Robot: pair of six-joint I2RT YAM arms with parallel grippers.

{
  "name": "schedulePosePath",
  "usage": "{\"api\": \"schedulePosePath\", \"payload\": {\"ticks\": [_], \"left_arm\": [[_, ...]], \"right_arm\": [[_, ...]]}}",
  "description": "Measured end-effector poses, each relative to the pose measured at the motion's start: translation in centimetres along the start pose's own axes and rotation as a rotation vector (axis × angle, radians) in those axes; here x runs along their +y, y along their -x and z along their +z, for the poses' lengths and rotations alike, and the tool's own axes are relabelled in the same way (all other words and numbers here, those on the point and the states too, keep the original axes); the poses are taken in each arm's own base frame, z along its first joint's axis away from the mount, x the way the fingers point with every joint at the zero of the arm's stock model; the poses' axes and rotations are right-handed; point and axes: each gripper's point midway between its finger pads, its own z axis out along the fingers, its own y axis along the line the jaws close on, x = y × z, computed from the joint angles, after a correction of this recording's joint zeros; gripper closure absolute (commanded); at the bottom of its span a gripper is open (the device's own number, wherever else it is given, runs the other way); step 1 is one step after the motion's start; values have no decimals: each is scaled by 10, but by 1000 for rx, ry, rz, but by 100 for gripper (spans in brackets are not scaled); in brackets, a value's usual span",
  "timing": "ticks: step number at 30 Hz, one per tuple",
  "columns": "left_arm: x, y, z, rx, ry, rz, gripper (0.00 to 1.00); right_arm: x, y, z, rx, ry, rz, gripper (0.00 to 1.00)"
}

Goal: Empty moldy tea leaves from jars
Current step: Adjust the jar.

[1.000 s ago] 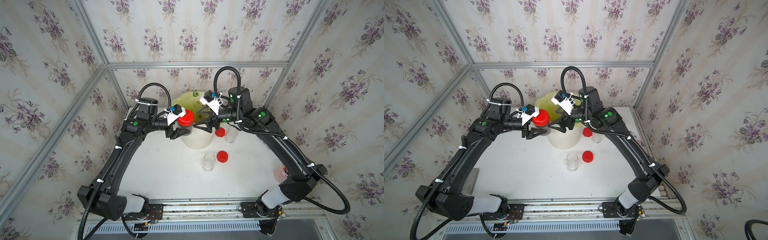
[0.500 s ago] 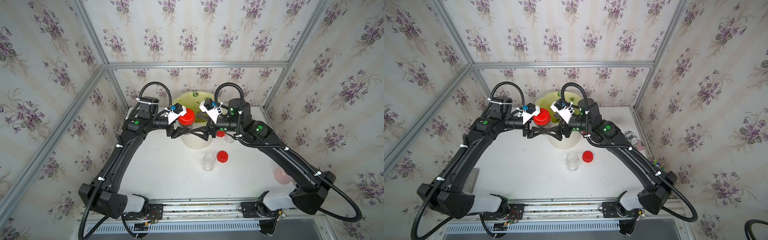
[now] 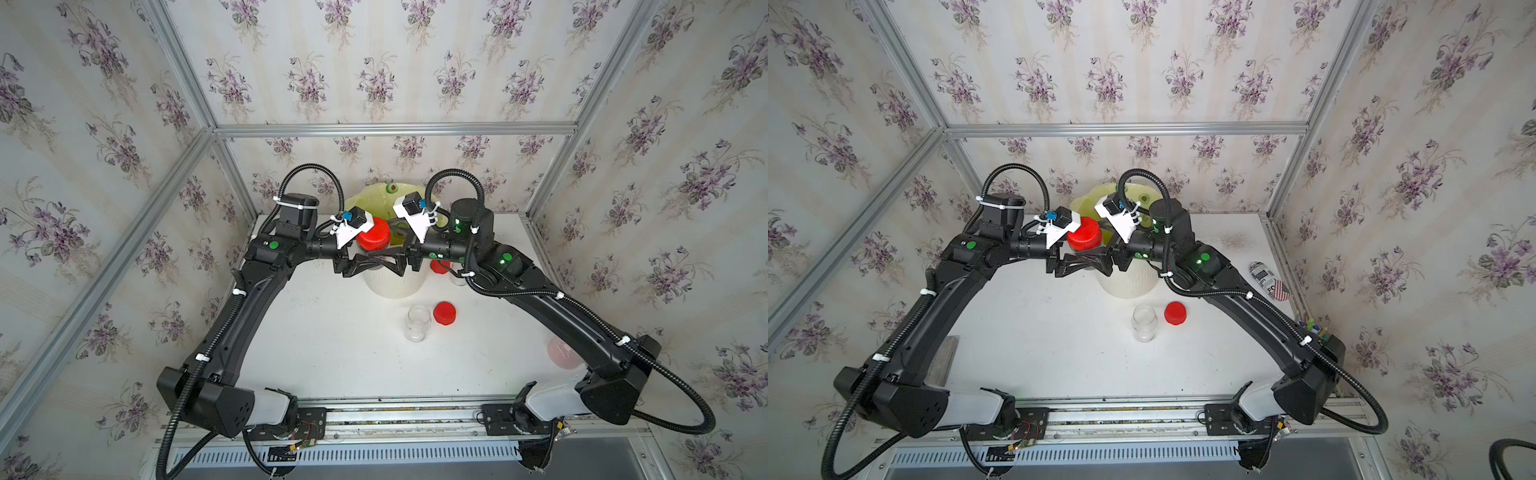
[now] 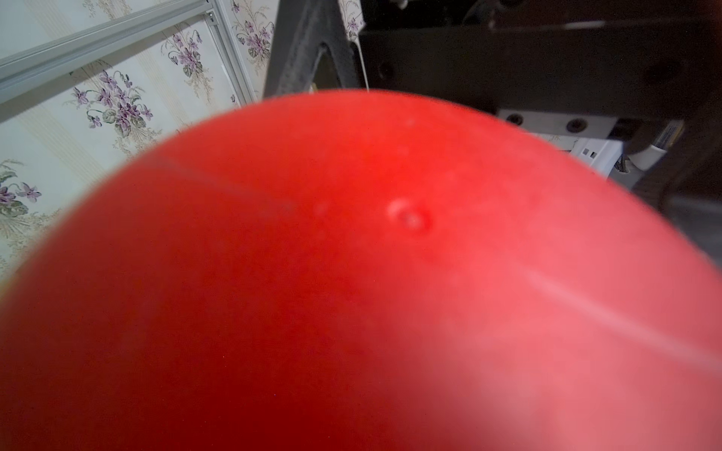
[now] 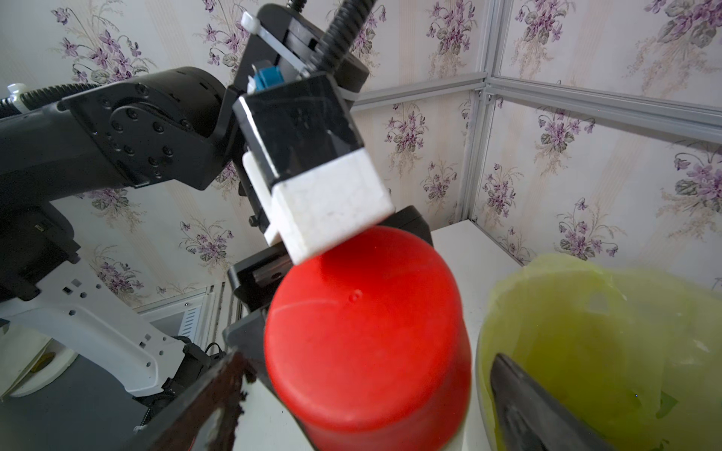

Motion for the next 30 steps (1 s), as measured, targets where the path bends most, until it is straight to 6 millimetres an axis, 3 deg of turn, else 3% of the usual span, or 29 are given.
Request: {"api": "schedulePosePath", "payload": {"ticks": [7, 14, 23, 30], "left_arm": [[-1, 0, 0, 0, -1, 1, 22], [-2, 2, -1, 1, 5, 9, 21], [-5, 5, -2, -5, 1, 17, 19], [-5, 6, -3, -7, 5, 23, 16]], "right_arm": [[-1, -2, 12, -3, -19, -5, 6], [-1, 0, 18, -33, -44, 3, 16], [-5, -9, 22, -37, -82, 20, 41], [-7, -11, 18, -53, -102, 40, 53]]}}
